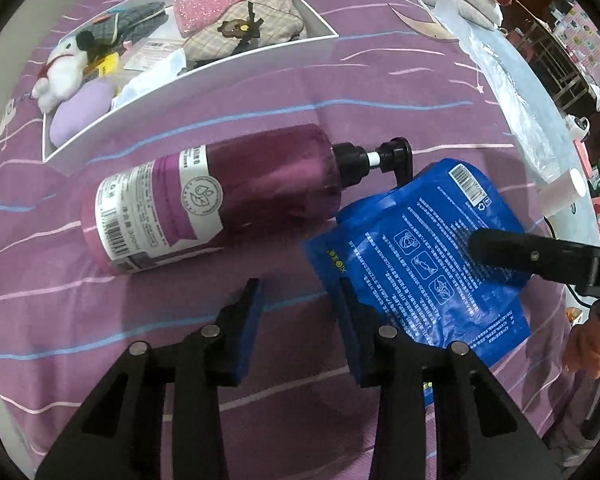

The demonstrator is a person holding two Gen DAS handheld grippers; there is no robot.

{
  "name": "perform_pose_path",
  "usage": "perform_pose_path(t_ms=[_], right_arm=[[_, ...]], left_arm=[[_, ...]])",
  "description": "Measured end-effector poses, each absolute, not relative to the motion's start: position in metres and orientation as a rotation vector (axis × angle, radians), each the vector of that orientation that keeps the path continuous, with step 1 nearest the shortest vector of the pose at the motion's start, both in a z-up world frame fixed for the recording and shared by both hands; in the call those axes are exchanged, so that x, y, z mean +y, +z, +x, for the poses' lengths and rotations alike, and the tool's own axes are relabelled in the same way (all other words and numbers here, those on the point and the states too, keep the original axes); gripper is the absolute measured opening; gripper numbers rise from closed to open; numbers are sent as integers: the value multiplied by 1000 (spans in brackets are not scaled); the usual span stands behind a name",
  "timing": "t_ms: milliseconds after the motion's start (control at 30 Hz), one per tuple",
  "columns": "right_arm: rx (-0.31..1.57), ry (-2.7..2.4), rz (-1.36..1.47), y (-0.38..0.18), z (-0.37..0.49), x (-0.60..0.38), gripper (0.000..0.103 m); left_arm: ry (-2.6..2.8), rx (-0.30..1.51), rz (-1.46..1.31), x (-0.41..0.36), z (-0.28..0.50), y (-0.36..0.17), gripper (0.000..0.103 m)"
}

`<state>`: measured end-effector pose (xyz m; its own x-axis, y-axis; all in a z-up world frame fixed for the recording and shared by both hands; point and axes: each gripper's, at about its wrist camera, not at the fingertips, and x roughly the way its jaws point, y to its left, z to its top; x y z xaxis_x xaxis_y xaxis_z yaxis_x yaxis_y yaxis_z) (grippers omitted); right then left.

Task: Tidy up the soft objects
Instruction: 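Move both tools to the blue packets beside the pink bottle, then grasp the upper blue packet edge with the right gripper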

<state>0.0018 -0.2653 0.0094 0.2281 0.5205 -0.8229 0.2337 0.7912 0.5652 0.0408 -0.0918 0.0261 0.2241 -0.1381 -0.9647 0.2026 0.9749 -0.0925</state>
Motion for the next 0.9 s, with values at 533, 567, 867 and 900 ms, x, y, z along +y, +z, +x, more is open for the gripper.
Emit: perform_pose_path(t_ms=[533, 567, 867, 900], right_arm=[[1307, 293, 645, 37, 3, -253, 49], [1307, 296, 648, 38, 1, -253, 49], [1323, 335, 725, 28, 7, -238, 49], [1334, 333, 724, 24, 8, -234, 49]], left_arm=[[-235, 1328, 60, -92, 43, 23, 39], [-235, 1328, 59, -93, 43, 23, 39], [-238, 1327, 57, -92, 43, 23, 39], [-239, 1326, 57, -91, 43, 23, 39]])
